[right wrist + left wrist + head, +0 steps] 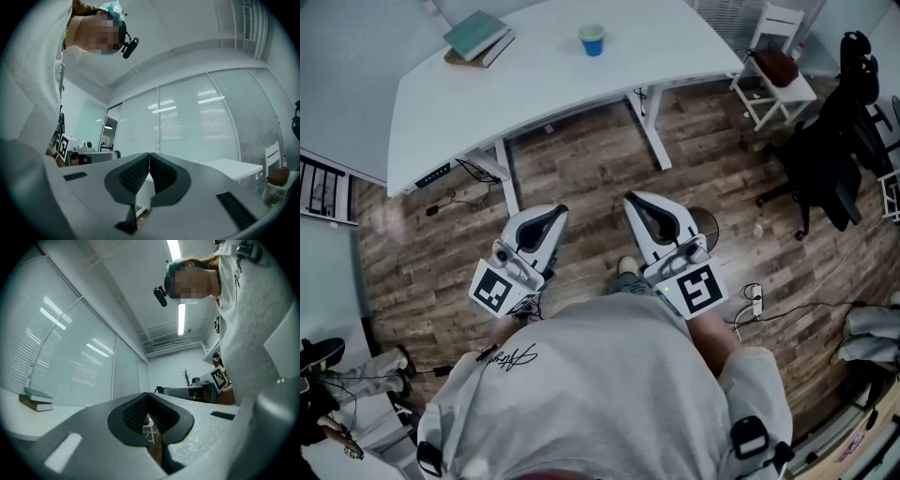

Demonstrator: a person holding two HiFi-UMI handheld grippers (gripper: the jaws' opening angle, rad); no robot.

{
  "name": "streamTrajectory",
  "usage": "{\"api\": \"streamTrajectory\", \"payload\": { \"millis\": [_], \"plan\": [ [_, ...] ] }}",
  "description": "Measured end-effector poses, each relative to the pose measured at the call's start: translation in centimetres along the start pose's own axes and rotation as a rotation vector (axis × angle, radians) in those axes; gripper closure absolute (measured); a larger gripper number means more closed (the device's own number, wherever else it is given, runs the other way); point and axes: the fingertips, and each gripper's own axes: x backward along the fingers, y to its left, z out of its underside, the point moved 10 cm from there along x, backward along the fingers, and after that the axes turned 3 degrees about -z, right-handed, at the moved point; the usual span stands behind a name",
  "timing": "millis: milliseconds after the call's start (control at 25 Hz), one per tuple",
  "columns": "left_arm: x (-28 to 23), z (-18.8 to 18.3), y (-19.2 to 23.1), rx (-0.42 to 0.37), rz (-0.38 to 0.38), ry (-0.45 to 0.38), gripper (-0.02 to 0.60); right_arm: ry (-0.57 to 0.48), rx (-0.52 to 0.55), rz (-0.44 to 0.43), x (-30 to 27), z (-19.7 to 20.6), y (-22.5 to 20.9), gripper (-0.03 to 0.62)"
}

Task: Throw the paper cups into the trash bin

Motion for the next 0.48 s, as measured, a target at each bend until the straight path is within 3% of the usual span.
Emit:
{"api": "streamTrajectory", "payload": {
  "millis": [480],
  "plan": [
    [-4.2,1.5,3.0,-0.008,-0.031,0.028,0.588,0.025,-0.011,-0.059,-2.9,0.5,-5.3,0.583]
  ]
}}
